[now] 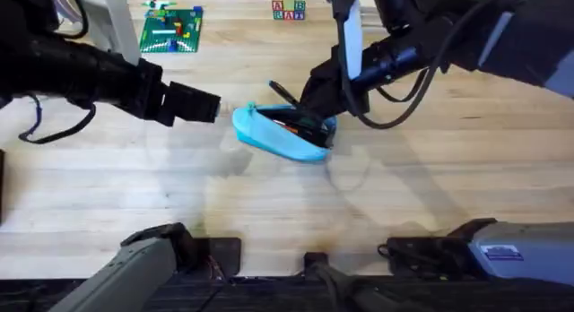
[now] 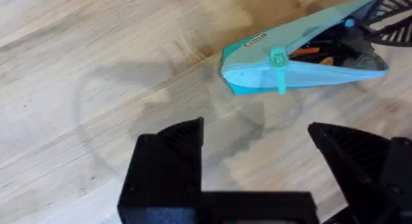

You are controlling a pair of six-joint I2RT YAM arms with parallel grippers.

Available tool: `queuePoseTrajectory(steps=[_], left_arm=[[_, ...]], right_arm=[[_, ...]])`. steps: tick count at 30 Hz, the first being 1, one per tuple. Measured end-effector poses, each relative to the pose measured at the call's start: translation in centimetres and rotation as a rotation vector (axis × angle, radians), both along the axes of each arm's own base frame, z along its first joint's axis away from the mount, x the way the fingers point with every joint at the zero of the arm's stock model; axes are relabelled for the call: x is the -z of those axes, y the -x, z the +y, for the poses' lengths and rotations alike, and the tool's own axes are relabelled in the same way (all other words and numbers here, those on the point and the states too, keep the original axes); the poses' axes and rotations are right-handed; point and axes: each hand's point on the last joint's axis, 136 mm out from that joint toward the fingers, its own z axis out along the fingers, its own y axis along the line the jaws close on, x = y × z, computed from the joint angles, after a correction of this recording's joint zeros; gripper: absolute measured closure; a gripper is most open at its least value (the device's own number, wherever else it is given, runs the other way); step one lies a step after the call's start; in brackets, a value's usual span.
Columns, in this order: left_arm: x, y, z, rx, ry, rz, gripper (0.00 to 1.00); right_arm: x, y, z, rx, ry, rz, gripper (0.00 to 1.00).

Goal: Unzip the bag, pick up the pens from the table one at a time and place them inside, then zip the bag closed.

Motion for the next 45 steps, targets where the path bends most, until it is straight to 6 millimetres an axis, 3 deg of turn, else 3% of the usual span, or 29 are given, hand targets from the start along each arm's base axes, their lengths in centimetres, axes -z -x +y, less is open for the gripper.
queuePoseTrajectory(steps=[17,45], left_arm=[[0.0,0.1,0.0,0.000,0.001,0.003,0.005],[0.0,0.1,0.0,0.000,0.001,0.003,0.005]], right_arm=[[3.8,-0.7,0.9,-0.058,0.037,0.024,0.969],[4.6,-0.6,0.1,-0.058,0.097,0.017,0.968]])
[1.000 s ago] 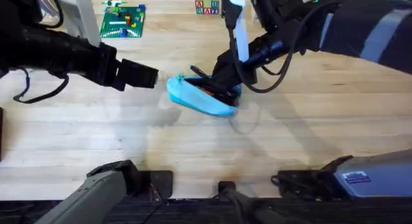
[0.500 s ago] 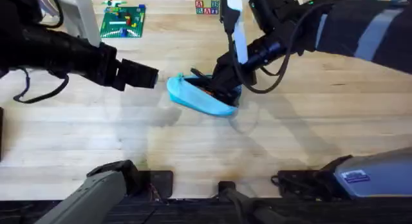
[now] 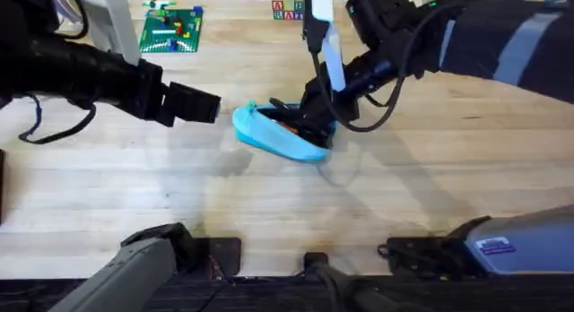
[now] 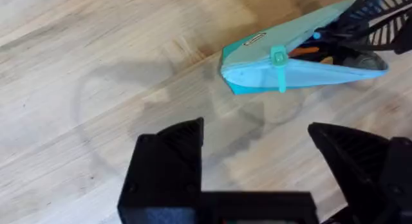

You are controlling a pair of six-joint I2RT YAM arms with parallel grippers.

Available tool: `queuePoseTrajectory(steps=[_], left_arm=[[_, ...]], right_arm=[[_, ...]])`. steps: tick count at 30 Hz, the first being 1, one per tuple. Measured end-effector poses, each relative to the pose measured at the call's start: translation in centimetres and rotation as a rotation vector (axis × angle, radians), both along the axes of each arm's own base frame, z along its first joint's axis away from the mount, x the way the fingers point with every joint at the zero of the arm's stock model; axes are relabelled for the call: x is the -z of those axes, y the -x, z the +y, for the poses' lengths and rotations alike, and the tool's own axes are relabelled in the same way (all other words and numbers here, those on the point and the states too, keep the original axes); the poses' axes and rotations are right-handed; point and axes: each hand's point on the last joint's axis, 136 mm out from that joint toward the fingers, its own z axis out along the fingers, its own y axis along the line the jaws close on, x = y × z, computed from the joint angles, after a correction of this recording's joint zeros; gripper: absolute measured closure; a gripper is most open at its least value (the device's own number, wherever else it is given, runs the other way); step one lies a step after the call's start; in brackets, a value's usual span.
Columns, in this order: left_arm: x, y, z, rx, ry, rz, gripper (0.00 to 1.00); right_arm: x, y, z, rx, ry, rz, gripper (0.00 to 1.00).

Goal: Unzip the bag, pick up the pens from the table one at a time and place them inside, then zip the bag closed.

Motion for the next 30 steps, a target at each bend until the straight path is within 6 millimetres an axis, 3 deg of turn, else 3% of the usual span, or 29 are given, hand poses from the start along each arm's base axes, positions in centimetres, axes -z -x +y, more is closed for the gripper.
queuePoseTrajectory(steps=[5,9,11,16,30], left_arm=[[0.00,0.00,0.00,0.000,0.000,0.000,0.005],[0.00,0.00,0.00,0.000,0.000,0.000,0.005],[0.00,0.00,0.00,0.000,0.000,0.000,0.005],[0.00,0.00,0.00,0.000,0.000,0.000,0.005],[0.00,0.00,0.00,0.000,0.000,0.000,0.006]], right_arm=[[0.03,-0.01,0.00,0.000,0.002,-0.001,0.965],[0.04,0.01,-0.02,0.001,0.003,0.000,0.854],[0.05,0.01,-0.02,-0.001,0.004,-0.002,0.666],[0.06,0.04,-0.04,-0.005,0.004,-0.004,0.035],[0.02,-0.03,0.00,0.019,0.003,0.015,0.005]])
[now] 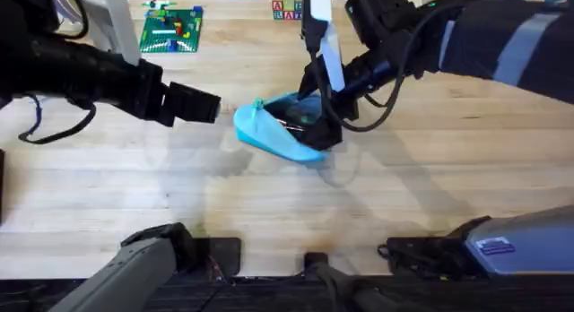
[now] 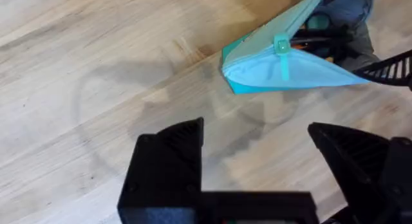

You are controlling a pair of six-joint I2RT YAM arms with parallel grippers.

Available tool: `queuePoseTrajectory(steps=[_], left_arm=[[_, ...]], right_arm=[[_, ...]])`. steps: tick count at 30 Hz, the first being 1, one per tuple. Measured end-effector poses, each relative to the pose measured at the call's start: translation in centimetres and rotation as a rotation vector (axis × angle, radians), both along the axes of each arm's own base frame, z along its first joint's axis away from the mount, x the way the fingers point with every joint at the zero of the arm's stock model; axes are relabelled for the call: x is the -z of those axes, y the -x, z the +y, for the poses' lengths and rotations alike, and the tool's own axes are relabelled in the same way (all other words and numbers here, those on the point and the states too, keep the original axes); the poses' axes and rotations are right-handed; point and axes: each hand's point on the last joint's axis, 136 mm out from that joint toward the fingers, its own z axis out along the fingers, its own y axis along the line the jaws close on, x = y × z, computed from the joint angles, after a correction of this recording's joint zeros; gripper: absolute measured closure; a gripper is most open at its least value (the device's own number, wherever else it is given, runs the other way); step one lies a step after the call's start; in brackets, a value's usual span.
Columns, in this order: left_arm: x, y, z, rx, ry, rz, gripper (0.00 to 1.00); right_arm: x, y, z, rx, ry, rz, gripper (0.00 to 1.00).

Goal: Unzip the bag, pick up the pens from the table one at a time and place them inside, then zip the bag closed.

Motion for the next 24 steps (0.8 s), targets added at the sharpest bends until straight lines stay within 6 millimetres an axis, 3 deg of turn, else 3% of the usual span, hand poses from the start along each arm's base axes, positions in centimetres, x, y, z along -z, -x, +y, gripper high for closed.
queuePoseTrajectory(steps=[8,24], left_arm=[[0.0,-0.1,0.0,0.000,-0.001,-0.003,0.004],[-0.2,-0.5,0.1,0.000,-0.005,-0.022,0.004]], right_arm=[[-0.5,-0.1,-0.1,0.099,0.001,0.063,0.004],[-6.5,-1.9,-3.6,0.523,0.020,0.010,0.004]])
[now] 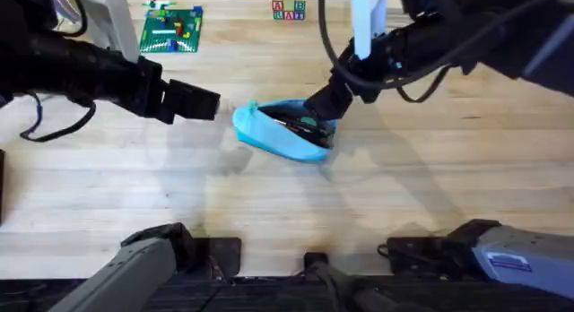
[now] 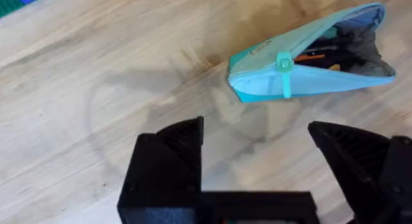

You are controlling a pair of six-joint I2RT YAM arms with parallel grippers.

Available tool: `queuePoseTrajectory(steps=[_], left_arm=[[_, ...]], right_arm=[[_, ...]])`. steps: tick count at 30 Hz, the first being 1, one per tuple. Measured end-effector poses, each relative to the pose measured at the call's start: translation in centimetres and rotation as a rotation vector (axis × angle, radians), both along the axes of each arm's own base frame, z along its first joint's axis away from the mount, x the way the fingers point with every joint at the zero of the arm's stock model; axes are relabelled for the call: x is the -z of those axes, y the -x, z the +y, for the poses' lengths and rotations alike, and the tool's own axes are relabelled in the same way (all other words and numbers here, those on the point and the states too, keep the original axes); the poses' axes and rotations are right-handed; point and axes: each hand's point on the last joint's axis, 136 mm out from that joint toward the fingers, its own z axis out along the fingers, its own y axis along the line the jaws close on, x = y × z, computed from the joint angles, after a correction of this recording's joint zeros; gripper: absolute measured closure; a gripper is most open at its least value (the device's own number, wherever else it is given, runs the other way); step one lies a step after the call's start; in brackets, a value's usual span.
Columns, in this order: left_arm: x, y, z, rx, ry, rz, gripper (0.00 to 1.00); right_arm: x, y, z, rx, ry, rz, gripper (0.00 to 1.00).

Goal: Unzip the bag, pick up the pens from the table one at a time and place them inside, then zip the bag closed.

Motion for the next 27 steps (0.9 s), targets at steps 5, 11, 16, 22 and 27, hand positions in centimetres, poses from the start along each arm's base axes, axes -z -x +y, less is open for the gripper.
queuePoseTrajectory(steps=[5,11,16,22,27], left_arm=[[-0.3,-0.8,0.2,0.002,-0.009,-0.039,0.004],[-0.8,-1.4,0.0,0.030,-0.008,-0.081,0.005],[-1.0,-1.4,-0.4,0.066,0.001,-0.104,0.006],[-1.1,-1.5,-0.5,0.082,0.000,-0.116,0.004],[-1.1,-1.5,-0.5,0.085,-0.001,-0.117,0.005]], right_arm=[[-2.6,0.0,-1.5,0.126,-0.017,-0.042,0.004],[-4.6,-0.2,-3.7,0.269,-0.005,-0.099,0.004],[-5.7,-0.1,-5.8,0.390,0.017,-0.130,0.003],[-6.3,0.2,-7.0,0.449,0.030,-0.150,0.003],[-6.3,0.0,-7.2,0.463,0.036,-0.153,0.003]])
